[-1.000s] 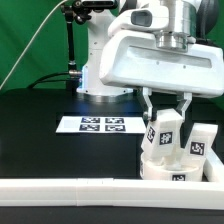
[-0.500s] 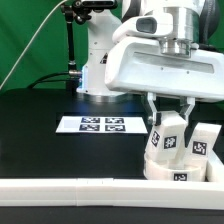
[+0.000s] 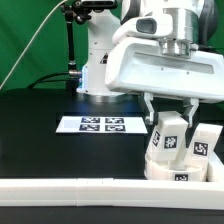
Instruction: Assemble stool
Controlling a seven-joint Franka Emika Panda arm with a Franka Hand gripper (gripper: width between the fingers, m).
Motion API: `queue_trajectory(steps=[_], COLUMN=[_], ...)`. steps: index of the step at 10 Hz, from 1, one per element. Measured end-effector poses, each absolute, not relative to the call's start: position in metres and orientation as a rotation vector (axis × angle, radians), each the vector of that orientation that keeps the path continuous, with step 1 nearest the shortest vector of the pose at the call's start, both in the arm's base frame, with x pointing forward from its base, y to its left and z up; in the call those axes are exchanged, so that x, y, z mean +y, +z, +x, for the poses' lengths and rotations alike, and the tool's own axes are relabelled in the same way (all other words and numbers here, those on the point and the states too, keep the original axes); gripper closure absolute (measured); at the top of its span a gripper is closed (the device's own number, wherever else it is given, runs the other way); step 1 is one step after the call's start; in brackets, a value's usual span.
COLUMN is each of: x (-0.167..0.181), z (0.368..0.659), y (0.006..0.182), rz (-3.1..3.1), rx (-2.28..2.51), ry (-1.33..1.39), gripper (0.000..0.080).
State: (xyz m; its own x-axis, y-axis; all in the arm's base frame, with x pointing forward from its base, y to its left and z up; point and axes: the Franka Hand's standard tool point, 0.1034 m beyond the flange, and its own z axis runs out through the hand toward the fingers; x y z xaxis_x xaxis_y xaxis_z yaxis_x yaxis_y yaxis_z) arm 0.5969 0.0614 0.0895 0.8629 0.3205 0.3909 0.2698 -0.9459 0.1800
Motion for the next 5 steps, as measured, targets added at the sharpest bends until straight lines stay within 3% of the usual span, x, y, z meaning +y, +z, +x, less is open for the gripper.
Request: queue_trajectory(steps=[1,5], x=[0.063,0.072], z=[0.596,0.594], y=[0.094,0.118], rz=[2.929,2.968], rx=[0.461,0.462], ry=[0.61,0.522], gripper=[0.0223,0.0154])
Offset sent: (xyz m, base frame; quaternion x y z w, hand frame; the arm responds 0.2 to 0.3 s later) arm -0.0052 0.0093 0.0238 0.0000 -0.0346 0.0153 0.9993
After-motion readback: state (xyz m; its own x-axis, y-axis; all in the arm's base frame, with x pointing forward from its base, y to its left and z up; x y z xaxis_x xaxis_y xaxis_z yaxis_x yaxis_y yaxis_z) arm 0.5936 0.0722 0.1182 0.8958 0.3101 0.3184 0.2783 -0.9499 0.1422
